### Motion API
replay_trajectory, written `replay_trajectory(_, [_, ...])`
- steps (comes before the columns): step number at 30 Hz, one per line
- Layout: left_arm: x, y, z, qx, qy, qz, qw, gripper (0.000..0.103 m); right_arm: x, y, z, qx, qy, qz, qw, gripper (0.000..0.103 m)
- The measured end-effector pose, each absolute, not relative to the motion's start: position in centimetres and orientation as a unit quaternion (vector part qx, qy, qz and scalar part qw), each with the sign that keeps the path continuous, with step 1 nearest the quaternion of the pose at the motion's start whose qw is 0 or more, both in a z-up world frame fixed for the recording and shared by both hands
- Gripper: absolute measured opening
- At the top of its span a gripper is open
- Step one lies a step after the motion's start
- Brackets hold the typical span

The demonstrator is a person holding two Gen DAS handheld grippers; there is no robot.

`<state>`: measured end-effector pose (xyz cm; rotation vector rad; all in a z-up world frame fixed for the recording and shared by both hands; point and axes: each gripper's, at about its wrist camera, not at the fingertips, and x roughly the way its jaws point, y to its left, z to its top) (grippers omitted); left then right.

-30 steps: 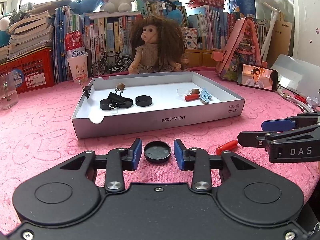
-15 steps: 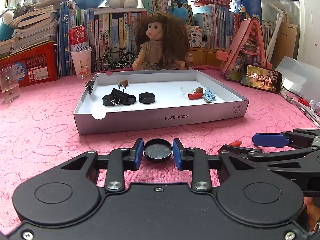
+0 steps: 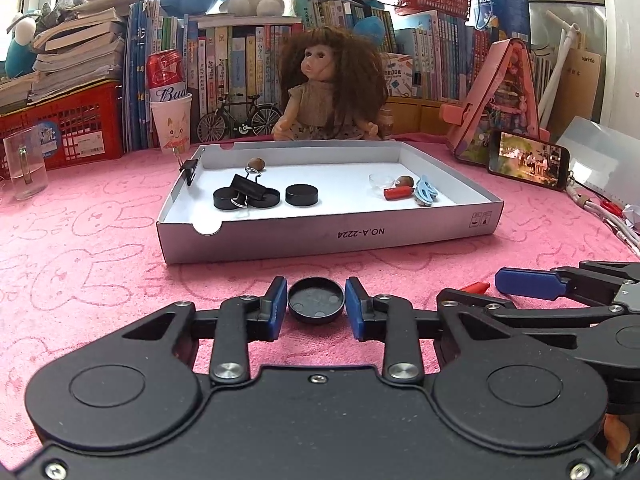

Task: Organize rigid objects
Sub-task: 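Carry the lid toward the tray with the left while the right grasps the red crayon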

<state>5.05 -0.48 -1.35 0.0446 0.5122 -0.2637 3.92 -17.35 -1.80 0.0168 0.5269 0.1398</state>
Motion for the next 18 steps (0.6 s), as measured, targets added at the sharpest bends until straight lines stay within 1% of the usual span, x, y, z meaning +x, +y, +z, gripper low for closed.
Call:
replay_trajectory(2, [5.01, -0.54, -1.31, 0.021, 0.251, -0.129, 0.959, 0.03, 4.01, -17.34, -1.74, 0.007, 0.261, 0.07, 0.963, 0.05])
replay_trajectory(3, [5.01, -0.51, -1.29, 0.021, 0.251, -0.129, 0.959, 0.03, 4.04, -17.35, -1.69, 0.007, 0.261, 0.07, 0.963, 0.049])
replay_trajectory(18, [4.95, -0.45, -0.49, 0.014, 0.244, -0.127, 0.961, 0.03, 4.13, -17.57, -0.92, 0.007, 0.25, 0.07, 0.966, 0.049])
